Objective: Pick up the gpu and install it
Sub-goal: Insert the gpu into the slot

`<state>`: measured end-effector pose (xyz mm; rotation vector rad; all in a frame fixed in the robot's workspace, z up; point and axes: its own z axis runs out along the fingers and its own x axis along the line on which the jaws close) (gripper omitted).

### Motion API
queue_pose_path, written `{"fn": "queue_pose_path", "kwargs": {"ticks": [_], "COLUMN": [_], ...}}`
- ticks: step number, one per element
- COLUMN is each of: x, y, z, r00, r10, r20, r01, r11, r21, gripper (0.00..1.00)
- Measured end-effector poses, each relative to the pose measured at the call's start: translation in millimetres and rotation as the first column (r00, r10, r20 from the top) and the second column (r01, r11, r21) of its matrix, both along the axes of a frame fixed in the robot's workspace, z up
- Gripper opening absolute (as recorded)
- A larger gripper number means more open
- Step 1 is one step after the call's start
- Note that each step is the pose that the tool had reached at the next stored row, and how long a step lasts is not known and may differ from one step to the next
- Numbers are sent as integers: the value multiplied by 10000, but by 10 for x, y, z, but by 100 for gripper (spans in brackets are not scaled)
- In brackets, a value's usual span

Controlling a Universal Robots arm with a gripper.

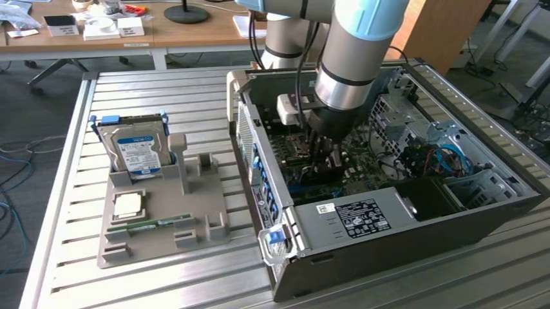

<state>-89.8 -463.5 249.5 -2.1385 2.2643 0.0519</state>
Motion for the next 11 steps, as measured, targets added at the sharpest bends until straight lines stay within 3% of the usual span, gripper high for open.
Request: {"fn": "queue_pose_path", "kwargs": {"ticks": [11], "x": [-23], "y": [1], "z": [-9], "r00": [10000], "r10": [-23], "r20": [-4], "r01": [23], "r11": [10000], "r21": [11], "gripper": [27]}}
